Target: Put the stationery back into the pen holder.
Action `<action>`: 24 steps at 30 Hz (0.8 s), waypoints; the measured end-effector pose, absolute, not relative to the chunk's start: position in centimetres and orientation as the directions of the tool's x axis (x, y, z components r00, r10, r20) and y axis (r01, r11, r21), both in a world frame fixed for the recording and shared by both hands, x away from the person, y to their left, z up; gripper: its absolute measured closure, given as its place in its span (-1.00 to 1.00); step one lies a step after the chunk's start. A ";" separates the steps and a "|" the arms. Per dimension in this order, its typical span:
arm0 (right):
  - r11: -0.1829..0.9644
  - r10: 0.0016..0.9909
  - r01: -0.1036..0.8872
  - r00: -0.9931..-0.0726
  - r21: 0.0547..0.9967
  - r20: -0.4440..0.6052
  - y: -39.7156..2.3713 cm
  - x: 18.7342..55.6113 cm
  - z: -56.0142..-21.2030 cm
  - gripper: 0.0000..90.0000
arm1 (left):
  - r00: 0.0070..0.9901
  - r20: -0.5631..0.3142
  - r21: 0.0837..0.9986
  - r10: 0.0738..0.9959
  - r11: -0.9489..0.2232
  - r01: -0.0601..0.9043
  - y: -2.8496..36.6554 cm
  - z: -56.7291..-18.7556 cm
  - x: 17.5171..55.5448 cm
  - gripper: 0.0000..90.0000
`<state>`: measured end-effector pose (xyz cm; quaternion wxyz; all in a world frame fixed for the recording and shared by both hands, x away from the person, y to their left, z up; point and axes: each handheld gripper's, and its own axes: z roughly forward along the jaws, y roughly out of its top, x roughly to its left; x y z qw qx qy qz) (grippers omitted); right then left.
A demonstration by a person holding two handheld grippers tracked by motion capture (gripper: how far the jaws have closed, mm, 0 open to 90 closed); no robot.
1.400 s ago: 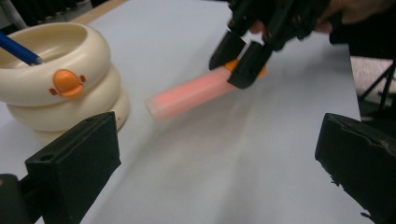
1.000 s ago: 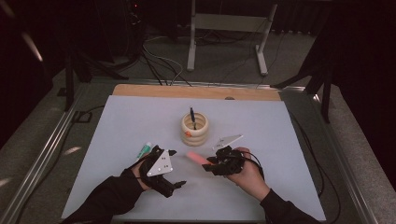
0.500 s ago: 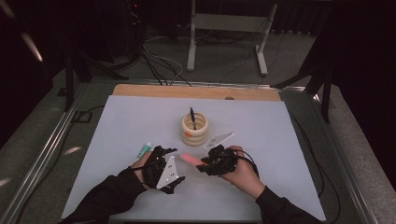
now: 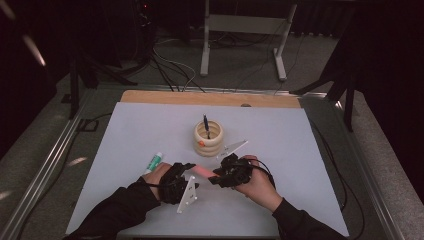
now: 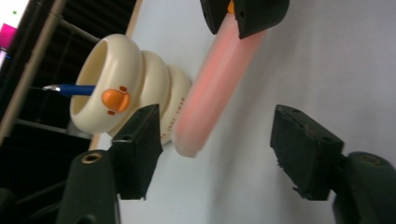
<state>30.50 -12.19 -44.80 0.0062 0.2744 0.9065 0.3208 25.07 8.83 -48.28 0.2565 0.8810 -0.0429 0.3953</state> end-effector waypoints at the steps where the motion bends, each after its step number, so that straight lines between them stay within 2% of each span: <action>1: 0.645 0.505 0.494 -0.848 0.583 0.161 -12.1 30.5 -44.8 0.43 | 0.670 0.729 0.421 0.138 -0.863 -0.280 8.7 -48.5 25.1 -0.15; 10: 0.640 0.524 0.522 -0.833 0.565 0.175 -11.7 30.6 -44.8 0.43 | 0.582 0.811 0.291 0.057 -0.903 -0.318 7.7 -49.6 24.9 0.15; 19: 0.640 0.525 0.540 -0.827 0.546 0.202 -11.3 30.8 -44.9 0.43 | 0.541 0.840 0.262 0.036 -0.901 -0.347 7.0 -50.5 24.8 0.45; 24: 0.640 0.533 0.555 -0.819 0.532 0.212 -11.0 30.9 -45.0 0.43 | 0.530 0.847 0.243 0.025 -0.906 -0.347 6.8 -50.6 24.7 0.51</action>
